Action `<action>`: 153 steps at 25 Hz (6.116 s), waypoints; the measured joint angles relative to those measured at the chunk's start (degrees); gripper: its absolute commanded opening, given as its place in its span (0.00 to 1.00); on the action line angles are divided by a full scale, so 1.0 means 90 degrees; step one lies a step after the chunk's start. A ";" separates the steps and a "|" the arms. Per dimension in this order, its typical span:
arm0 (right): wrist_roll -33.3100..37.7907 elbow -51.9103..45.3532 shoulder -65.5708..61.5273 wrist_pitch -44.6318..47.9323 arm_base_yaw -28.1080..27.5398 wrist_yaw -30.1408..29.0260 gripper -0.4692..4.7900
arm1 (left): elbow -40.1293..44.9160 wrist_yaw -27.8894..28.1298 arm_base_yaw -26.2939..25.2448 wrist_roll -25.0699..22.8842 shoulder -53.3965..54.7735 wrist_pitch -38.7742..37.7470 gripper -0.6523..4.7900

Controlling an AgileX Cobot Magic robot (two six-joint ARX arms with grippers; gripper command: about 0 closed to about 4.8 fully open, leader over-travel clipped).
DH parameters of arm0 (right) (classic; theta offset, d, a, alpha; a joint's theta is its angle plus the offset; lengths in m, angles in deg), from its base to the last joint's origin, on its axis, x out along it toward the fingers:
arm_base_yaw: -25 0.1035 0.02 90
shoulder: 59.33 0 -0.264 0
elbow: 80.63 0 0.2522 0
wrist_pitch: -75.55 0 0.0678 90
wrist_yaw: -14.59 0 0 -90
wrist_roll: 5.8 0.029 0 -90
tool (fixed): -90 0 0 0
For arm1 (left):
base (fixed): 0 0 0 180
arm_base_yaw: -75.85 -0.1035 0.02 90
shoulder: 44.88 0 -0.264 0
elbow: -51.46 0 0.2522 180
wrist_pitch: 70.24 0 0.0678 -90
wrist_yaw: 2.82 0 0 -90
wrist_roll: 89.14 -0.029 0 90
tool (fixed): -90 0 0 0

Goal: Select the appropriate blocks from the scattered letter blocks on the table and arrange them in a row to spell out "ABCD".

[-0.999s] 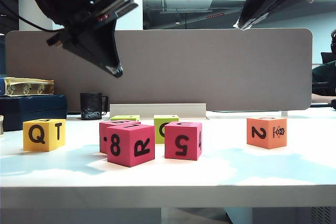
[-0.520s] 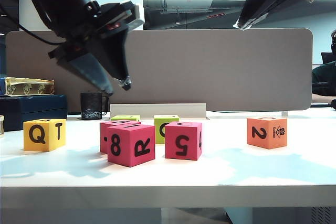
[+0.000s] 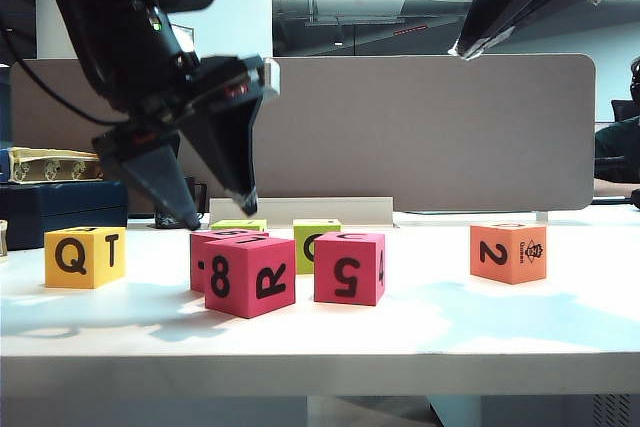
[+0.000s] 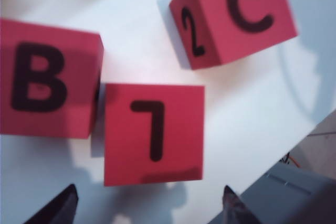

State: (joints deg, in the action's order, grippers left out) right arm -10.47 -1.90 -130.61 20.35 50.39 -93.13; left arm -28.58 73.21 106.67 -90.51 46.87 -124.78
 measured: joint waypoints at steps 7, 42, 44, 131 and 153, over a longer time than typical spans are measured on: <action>0.0000 0.0000 0.0000 0.0005 0.0000 0.0005 0.09 | 0.0002 -0.0005 0.0121 0.0012 0.0323 -0.0061 0.76; 0.0000 0.0000 -0.0002 0.0022 -0.0002 0.0017 0.09 | 0.0002 0.0573 0.0379 -0.0345 0.0801 0.0787 0.76; 0.0000 0.0000 -0.0002 0.0024 -0.0002 0.0017 0.09 | 0.0002 0.0571 0.0401 -0.0345 0.0801 0.0794 0.76; -0.0019 0.0000 -0.0005 0.0022 0.0002 0.0301 0.09 | -0.1496 0.2999 -0.1491 -0.0253 0.0291 0.0277 0.80; -0.0017 0.0000 -0.0005 0.0002 0.0002 0.0289 0.09 | -0.1467 -0.0495 -0.1265 -0.0165 0.1100 -0.0413 0.81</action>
State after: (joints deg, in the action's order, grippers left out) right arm -10.62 -1.90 -130.66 20.38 50.41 -90.53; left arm -41.79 68.75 95.29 -92.00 56.77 -128.49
